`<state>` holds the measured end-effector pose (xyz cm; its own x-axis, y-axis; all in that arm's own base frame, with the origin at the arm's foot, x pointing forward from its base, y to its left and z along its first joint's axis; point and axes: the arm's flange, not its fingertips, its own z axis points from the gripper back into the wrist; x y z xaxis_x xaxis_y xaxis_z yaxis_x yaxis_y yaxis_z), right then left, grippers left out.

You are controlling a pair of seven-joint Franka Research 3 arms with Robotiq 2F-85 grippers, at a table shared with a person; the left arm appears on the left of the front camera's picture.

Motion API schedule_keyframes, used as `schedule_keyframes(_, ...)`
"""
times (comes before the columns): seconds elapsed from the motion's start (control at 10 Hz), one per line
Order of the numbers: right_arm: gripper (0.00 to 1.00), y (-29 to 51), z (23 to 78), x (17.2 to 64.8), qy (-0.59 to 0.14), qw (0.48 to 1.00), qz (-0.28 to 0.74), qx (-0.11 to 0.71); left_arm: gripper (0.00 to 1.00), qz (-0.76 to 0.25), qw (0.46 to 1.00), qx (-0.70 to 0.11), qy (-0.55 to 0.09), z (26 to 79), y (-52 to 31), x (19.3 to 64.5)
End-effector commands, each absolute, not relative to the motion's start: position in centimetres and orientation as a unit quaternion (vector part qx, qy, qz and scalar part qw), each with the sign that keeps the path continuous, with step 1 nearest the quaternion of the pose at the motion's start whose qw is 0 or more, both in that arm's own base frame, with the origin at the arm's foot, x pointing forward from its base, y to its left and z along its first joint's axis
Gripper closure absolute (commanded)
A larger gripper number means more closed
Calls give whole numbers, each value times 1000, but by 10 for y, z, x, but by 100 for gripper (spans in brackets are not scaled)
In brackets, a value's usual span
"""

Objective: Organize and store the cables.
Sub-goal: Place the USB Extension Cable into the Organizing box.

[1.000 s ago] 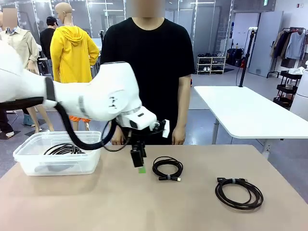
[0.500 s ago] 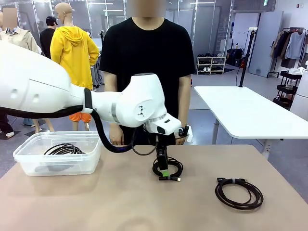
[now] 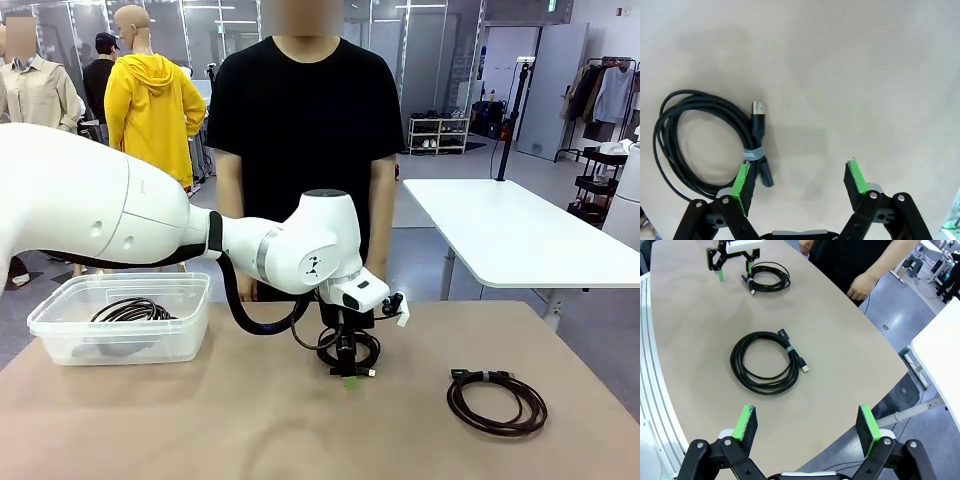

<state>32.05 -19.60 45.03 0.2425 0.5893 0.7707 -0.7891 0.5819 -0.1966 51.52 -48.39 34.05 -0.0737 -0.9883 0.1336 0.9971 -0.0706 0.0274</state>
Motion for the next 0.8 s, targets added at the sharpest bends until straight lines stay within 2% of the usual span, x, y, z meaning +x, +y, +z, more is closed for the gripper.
schedule_keyframes(0.0, 0, -195, 452, 323, -430, 785, 431, 117, 9, -723, 686, -27, -77, 335, -492, 534)
schedule_keyframes(0.3, 0, -195, 452, 323, -430, 785, 431, 117, 9, -713, 696, -28, -84, 327, -496, 556)
schedule_keyframes(0.7, 0, -195, 452, 323, -430, 785, 431, 117, 9, -702, 710, -25, -45, 315, -499, 569)
